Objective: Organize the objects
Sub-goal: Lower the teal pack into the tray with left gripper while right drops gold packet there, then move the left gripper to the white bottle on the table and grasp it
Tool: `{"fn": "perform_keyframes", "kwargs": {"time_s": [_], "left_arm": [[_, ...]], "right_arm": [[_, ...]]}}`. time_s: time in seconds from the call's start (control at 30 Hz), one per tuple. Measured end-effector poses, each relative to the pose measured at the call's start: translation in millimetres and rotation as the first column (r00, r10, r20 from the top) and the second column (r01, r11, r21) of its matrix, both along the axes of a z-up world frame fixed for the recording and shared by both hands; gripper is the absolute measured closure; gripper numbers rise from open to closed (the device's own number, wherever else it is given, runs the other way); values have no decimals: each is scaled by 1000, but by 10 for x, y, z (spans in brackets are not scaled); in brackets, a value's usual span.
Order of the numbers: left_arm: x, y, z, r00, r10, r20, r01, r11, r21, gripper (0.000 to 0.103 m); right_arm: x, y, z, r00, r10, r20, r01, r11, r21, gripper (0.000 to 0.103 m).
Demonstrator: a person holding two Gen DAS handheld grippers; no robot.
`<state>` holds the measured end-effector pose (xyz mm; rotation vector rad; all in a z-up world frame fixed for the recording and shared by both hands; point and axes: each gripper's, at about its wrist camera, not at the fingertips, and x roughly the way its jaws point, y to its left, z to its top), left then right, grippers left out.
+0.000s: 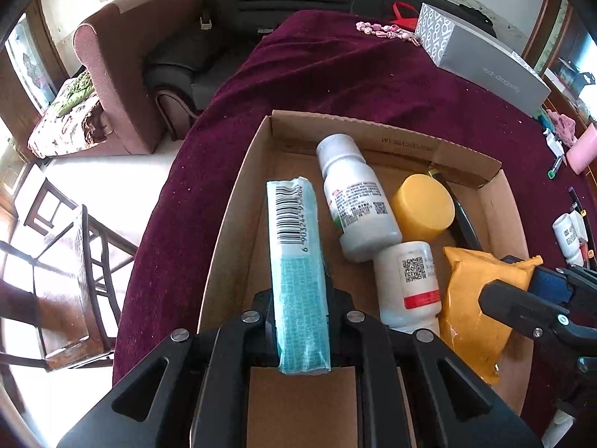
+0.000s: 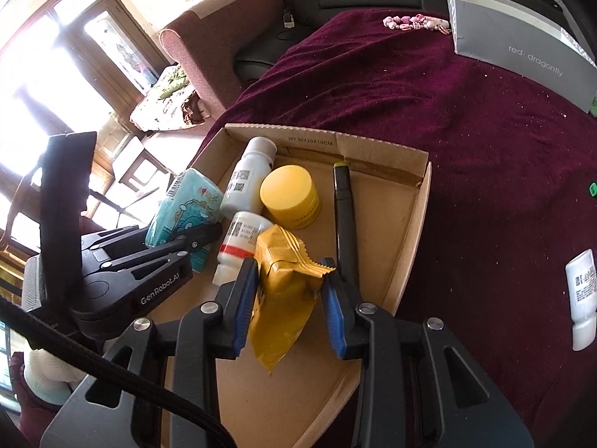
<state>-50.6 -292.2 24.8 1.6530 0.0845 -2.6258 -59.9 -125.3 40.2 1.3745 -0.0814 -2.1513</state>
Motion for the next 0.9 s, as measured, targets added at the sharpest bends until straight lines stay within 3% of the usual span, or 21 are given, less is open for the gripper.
{"fn": "perform_keyframes", "kwargs": {"time_s": [0.17, 0.37, 0.5, 0.57, 0.67, 0.9], "left_arm": [[-11, -33, 1, 1000, 9, 6, -9, 1000, 17, 77], [19, -96, 7, 999, 35, 22, -36, 998, 46, 73], [91, -103, 75, 999, 31, 12, -32, 998, 56, 73], [135, -115, 128, 999, 32, -5, -31, 998, 60, 62], [185, -105, 212, 999, 25, -23, -24, 998, 62, 50], [302, -117, 399, 998, 30, -55, -27, 998, 54, 44]], "right_arm": [[-57, -49, -44, 1000, -18, -3, 18, 1000, 20, 69], [-65, -62, -54, 999, -30, -19, 31, 999, 24, 65], [-32, -36, 29, 997, -47, -63, 47, 999, -6, 46], [-4, -12, 99, 994, -57, -96, 55, 998, -22, 41], [25, 22, 196, 988, -71, -134, 68, 997, -28, 40], [107, 168, 321, 983, -91, -160, 85, 995, -45, 39]]}}
